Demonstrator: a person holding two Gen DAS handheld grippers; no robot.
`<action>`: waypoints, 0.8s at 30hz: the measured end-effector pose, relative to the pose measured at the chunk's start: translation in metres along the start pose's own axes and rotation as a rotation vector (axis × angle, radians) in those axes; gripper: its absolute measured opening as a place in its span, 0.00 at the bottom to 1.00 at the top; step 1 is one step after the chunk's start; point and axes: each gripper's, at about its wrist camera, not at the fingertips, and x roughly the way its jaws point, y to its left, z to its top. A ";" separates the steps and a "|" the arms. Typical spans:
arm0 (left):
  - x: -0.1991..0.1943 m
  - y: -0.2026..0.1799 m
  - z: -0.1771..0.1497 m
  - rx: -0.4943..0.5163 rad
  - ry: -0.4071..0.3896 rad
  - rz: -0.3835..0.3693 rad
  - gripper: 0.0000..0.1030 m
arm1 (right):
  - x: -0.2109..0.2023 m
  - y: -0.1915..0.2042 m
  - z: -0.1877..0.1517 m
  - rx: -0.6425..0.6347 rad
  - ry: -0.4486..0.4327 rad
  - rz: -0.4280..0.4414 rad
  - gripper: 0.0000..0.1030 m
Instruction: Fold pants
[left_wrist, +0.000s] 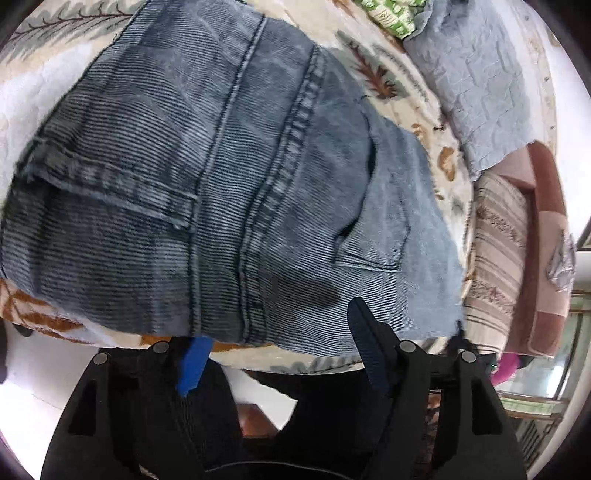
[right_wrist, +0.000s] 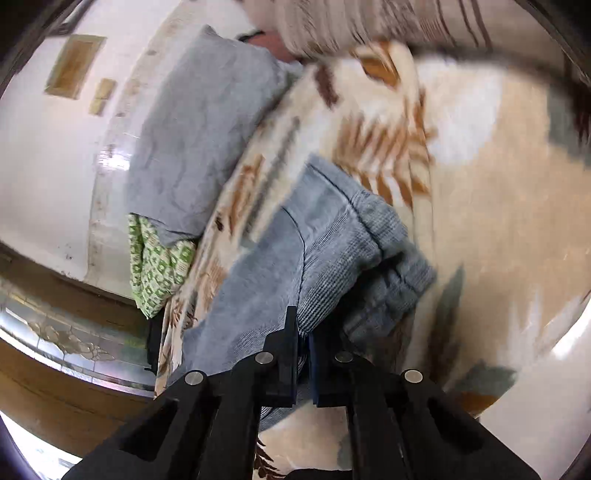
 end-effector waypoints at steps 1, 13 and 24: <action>0.003 0.003 0.000 -0.006 0.009 0.010 0.68 | 0.003 -0.003 0.000 -0.003 0.011 -0.026 0.04; -0.034 -0.088 -0.045 0.415 0.036 0.017 0.70 | -0.044 -0.042 -0.013 0.099 -0.075 0.068 0.47; 0.065 -0.260 -0.025 0.674 0.161 0.166 0.75 | -0.006 -0.060 -0.019 0.154 -0.036 0.179 0.48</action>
